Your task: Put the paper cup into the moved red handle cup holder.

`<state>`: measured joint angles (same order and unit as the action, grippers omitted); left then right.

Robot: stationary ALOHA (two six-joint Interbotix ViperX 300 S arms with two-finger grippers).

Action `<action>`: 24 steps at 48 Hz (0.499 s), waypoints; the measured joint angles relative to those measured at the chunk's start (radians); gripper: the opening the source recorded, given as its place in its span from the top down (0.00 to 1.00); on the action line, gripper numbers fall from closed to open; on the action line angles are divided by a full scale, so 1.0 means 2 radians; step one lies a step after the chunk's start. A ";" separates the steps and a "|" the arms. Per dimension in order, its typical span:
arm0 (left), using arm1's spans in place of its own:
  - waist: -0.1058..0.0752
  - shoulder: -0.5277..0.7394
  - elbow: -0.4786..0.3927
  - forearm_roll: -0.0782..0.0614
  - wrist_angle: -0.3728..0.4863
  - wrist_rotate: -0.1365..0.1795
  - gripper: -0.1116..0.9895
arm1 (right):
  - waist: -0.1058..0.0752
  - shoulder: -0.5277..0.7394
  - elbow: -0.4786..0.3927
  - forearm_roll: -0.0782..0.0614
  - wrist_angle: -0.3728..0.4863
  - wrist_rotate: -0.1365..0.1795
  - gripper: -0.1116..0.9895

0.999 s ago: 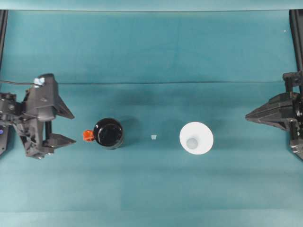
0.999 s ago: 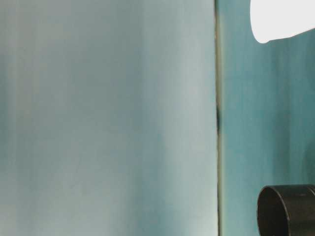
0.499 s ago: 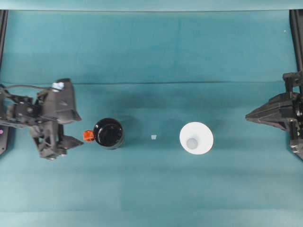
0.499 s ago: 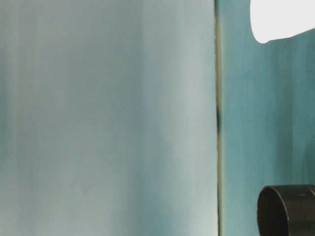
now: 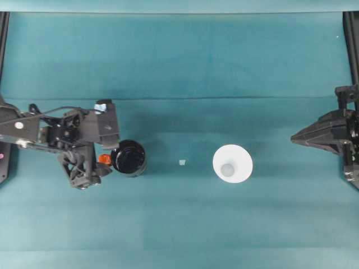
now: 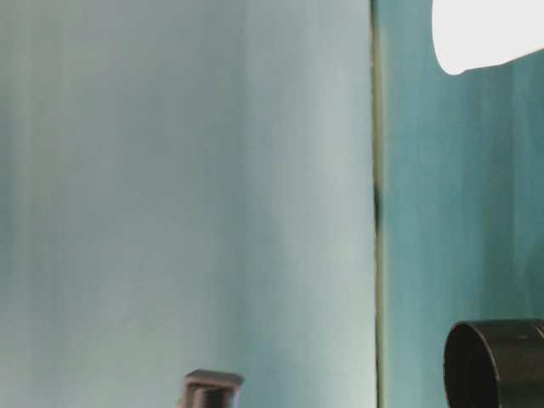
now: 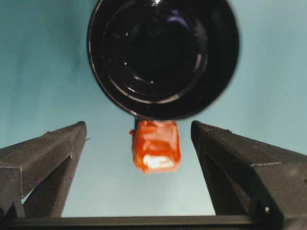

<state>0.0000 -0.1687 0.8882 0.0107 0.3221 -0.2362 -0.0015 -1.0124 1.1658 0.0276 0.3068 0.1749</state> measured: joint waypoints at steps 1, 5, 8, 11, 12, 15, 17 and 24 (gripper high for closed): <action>-0.001 0.002 -0.001 0.000 0.000 -0.002 0.01 | 0.000 0.000 0.000 0.000 0.000 0.000 0.99; -0.001 0.012 -0.002 0.000 0.000 -0.002 0.01 | 0.000 0.000 0.000 0.000 0.000 0.000 0.99; -0.001 0.017 -0.002 0.001 0.001 -0.002 0.01 | 0.001 -0.001 0.000 0.000 0.000 0.000 0.99; -0.001 0.018 -0.002 0.001 0.000 -0.002 0.01 | 0.000 0.000 0.000 0.000 -0.001 0.000 0.99; -0.002 0.018 -0.003 0.001 0.001 -0.001 0.01 | 0.000 0.000 0.000 0.000 0.000 0.000 0.99; -0.001 0.019 -0.003 0.000 0.001 -0.002 0.01 | 0.001 0.000 0.000 0.000 0.000 0.000 0.99; -0.002 0.019 -0.002 0.000 0.001 -0.001 0.01 | 0.001 0.000 0.000 0.000 0.000 0.000 0.99; -0.001 0.019 -0.003 0.000 0.001 -0.001 0.01 | 0.001 0.000 0.000 0.000 -0.001 0.000 0.99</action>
<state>-0.0015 -0.1304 0.8820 0.0107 0.3237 -0.2378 0.0000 -1.0124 1.1658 0.0276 0.3053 0.1749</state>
